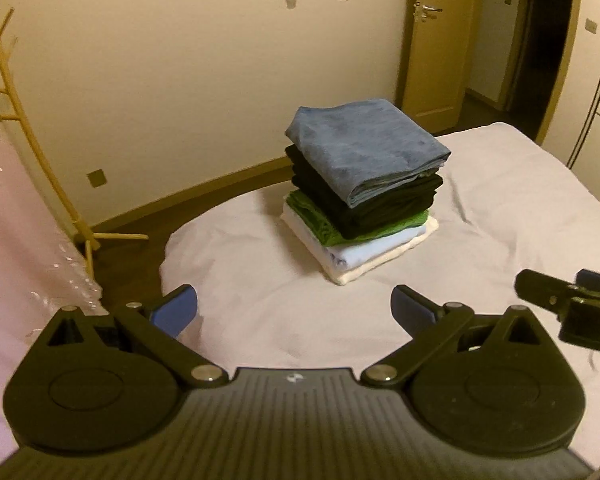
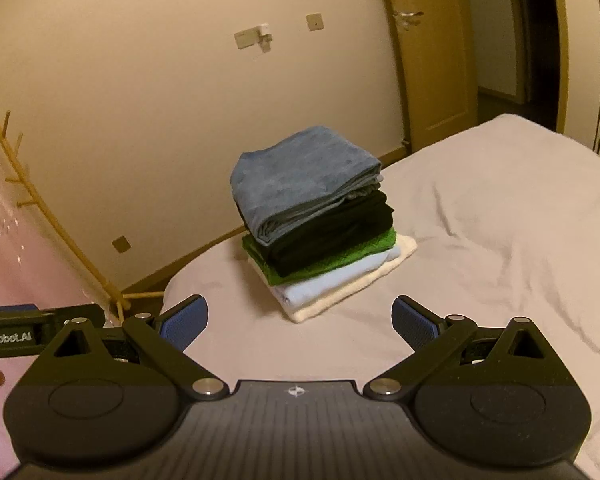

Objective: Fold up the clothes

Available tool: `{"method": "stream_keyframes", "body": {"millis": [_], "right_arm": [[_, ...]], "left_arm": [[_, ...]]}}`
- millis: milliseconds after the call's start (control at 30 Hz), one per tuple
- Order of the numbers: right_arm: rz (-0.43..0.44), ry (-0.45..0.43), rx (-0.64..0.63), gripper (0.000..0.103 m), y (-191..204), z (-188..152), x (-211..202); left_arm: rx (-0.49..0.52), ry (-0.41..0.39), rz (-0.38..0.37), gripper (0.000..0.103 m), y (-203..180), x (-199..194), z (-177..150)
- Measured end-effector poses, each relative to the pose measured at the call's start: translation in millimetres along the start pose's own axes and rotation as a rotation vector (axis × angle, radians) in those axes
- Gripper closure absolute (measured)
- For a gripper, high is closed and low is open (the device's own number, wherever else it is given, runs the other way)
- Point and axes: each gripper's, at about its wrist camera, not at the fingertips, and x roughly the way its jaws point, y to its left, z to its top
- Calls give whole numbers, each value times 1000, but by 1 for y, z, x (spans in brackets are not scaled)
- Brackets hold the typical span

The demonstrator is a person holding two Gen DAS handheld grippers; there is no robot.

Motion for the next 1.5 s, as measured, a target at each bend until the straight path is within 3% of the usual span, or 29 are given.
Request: {"method": "stream_keyframes", "body": {"millis": [467,833,967,1133,1500], "right_arm": [[-43,17,-68,1,-23,3,-28],[-128,-18,-157,0,-27,2,-35],[-162,-34,-199,0,-25,0,-36],[-135,-54,-138,0,-32,1,-38],[-168,133,-134,0,-31,11,17]], "left_arm": [[88,-68,93,1,-51,-25,-24],[-10,25,2,1,-57,-31,-30],[-35,33,10,1,-58,-32,-34],[-60,69,58,1,-60,-22,-37],[-82,160,84,1,-54,28,-35]]}}
